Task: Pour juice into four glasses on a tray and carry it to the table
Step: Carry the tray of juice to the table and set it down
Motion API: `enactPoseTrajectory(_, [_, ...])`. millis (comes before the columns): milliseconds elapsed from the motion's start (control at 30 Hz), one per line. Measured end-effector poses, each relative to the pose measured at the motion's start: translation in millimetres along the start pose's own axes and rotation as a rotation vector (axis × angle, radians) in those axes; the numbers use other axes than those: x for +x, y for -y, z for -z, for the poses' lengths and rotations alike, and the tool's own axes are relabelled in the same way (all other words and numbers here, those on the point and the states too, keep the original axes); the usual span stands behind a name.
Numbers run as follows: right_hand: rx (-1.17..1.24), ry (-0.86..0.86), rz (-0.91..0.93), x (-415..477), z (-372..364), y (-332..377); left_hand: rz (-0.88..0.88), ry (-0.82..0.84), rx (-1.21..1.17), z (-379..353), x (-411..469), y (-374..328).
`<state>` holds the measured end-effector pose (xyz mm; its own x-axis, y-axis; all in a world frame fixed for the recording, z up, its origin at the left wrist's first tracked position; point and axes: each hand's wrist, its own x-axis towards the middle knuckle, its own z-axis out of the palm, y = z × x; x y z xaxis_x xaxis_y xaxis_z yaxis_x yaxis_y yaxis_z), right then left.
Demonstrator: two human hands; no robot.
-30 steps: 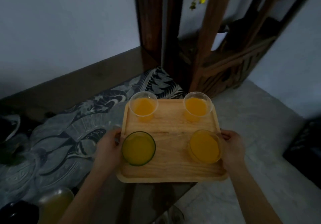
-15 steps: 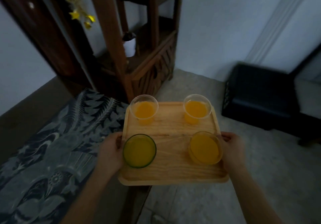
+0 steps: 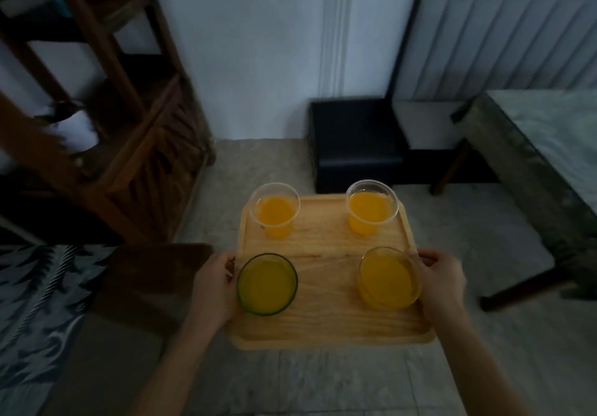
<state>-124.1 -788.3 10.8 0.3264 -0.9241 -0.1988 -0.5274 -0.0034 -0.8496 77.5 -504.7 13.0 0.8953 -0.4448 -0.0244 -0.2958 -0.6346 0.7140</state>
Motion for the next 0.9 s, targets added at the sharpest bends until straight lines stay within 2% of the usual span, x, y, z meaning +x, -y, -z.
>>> enactPoseTrajectory(500, [0.109, -0.330, -0.166, 52.3, 262.7, -120.1, -0.216, 0.276, -0.068, -197.7, -37.4, -215.5])
enactPoseTrajectory(900, [0.182, -0.603, -0.357, 59.4, 395.5, -204.1, -0.426, 0.570, -0.014, -333.6, -58.7, -344.9])
